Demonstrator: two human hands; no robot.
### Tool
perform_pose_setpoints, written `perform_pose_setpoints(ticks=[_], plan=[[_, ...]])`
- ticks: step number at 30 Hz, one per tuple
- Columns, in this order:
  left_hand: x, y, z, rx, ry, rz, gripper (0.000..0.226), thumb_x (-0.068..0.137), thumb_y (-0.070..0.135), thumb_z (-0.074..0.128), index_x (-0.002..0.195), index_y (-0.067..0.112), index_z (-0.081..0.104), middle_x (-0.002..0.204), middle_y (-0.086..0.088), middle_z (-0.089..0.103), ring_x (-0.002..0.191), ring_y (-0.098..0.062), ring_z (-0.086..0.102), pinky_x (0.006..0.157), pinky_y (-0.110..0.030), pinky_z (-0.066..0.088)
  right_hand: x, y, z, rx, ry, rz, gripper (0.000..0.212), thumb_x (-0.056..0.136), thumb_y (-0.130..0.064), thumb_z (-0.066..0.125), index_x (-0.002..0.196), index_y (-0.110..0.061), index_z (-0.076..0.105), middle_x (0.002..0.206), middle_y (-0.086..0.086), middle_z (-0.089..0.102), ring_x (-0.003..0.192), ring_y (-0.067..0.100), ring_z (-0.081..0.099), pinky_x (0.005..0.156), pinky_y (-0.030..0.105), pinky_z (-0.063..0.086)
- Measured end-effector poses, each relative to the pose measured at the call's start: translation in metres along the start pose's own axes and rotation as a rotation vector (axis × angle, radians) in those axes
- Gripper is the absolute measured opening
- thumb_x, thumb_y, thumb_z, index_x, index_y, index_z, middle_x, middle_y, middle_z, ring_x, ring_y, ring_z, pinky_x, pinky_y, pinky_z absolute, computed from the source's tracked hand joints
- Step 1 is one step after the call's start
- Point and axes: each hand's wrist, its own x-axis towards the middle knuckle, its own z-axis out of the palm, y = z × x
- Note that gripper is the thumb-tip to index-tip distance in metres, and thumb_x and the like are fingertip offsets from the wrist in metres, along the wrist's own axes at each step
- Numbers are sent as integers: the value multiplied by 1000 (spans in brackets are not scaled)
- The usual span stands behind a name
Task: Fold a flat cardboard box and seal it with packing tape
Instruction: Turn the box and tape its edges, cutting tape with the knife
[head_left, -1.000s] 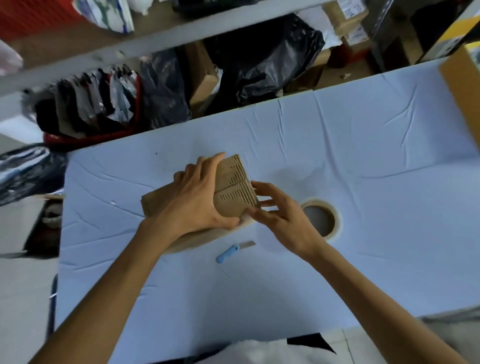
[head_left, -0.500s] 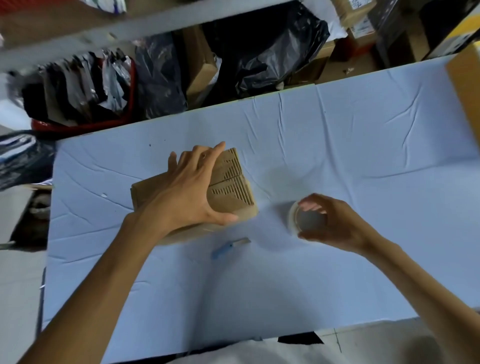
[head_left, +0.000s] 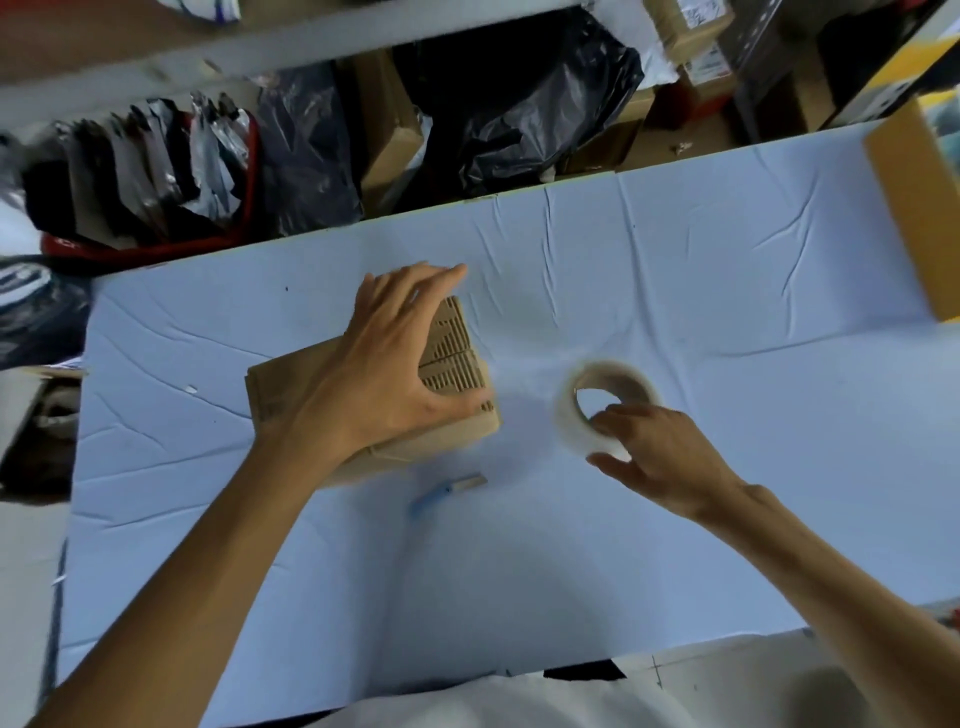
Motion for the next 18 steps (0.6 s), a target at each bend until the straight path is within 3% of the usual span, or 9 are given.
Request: perform_pose_setpoints(ticks=[3,6,8,10,12,15,18], plan=[[6,22,-4,-320,79,-87,70,82,49,64,141,27,34,140,9,39,125,-2,38,99,-19,34,8,-23,-53,89,239,-18,19,82,-23,71,95,-10,65,83,1,65,73,24,58,56,36,48],[10,44,-16,-724,-42,-216,60,84,53,51,138,30,38,135,10,47,117,2,51,87,-4,42,15,-46,-106,141,367,-78,17,79,-19,74,89,-10,64,78,0,63,63,19,48,52,34,46],[11,54,-21,-990,-115,-260,46,91,46,45,133,28,44,127,10,54,104,1,62,79,-6,48,17,-59,-131,138,396,-123,17,79,-18,75,89,-10,64,80,0,63,64,16,47,53,33,44],[12,61,-26,-1227,-107,-300,29,97,33,44,123,21,54,115,6,65,98,-10,69,82,-19,54,18,-68,-145,128,397,-142,17,79,-18,76,90,-10,65,84,1,66,66,17,51,56,33,45],[9,64,-32,-1301,-34,-282,24,97,25,47,115,15,59,102,2,72,96,-16,70,79,-23,56,18,-75,-152,126,387,-131,17,80,-19,76,90,-9,66,86,2,68,66,17,52,57,33,46],[4,63,-36,-1254,47,-288,29,93,24,55,114,5,61,100,-7,73,93,-17,71,75,-20,56,17,-80,-155,128,371,-117,16,80,-19,75,89,-9,66,84,3,66,64,20,51,58,36,47],[2,60,-39,-1208,146,-350,17,88,13,63,100,1,66,83,-11,72,75,-13,71,64,-18,55,17,-86,-153,104,345,-120,17,79,-19,76,90,-9,67,83,4,66,65,23,53,57,38,46]])
